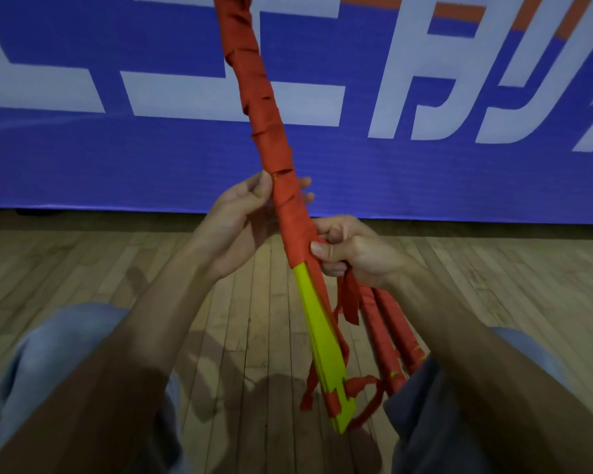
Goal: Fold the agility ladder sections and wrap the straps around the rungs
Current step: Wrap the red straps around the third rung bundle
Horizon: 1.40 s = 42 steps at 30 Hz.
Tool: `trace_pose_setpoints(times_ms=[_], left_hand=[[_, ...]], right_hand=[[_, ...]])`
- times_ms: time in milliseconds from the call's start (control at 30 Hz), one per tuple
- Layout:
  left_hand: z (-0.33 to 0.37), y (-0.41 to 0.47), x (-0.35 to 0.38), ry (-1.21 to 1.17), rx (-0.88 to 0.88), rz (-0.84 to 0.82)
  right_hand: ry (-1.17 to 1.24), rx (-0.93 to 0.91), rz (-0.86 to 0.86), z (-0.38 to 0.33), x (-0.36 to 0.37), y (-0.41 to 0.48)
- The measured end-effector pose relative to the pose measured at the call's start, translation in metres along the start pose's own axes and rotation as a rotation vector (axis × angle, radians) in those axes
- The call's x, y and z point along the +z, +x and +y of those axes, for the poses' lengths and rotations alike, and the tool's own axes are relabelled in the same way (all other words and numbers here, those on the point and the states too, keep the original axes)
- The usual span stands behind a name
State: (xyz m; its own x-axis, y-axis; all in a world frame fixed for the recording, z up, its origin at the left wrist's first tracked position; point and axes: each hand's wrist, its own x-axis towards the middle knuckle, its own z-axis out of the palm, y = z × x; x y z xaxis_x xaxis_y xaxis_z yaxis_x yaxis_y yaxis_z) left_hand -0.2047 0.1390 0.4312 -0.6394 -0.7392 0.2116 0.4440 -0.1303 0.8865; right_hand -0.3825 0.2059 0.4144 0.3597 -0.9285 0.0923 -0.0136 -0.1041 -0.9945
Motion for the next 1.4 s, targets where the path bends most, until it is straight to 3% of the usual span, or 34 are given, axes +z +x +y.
trace_pose_setpoints(times_ms=[133,300,433,700,833,1033,1267,1400], left_hand=[[-0.001,-0.002,-0.004,0.001,-0.004,-0.051],[-0.008,0.002,-0.006,0.151,-0.011,0.149],[-0.013,0.007,-0.011,0.239,-0.018,0.272],[-0.018,0.014,-0.018,0.251,0.027,0.527],[-0.021,0.016,-0.022,0.303,0.073,0.635],[-0.022,0.014,-0.023,0.454,0.081,0.693],[-0.007,0.01,-0.013,0.344,0.107,0.505],[0.006,0.001,-0.002,0.111,0.122,0.301]], right_hand=[[-0.073,0.036,0.033,0.002,0.004,0.003],[-0.53,0.197,0.178,0.003,0.016,0.006],[-0.731,0.244,0.22,0.003,0.024,0.007],[-1.056,0.132,0.226,0.003,0.029,0.009],[-1.028,0.123,0.196,0.009,0.032,0.011],[-1.039,0.119,0.296,0.014,0.033,0.012],[-0.697,0.12,0.368,0.003,0.011,0.009],[-0.386,-0.043,0.229,-0.005,0.007,0.0]])
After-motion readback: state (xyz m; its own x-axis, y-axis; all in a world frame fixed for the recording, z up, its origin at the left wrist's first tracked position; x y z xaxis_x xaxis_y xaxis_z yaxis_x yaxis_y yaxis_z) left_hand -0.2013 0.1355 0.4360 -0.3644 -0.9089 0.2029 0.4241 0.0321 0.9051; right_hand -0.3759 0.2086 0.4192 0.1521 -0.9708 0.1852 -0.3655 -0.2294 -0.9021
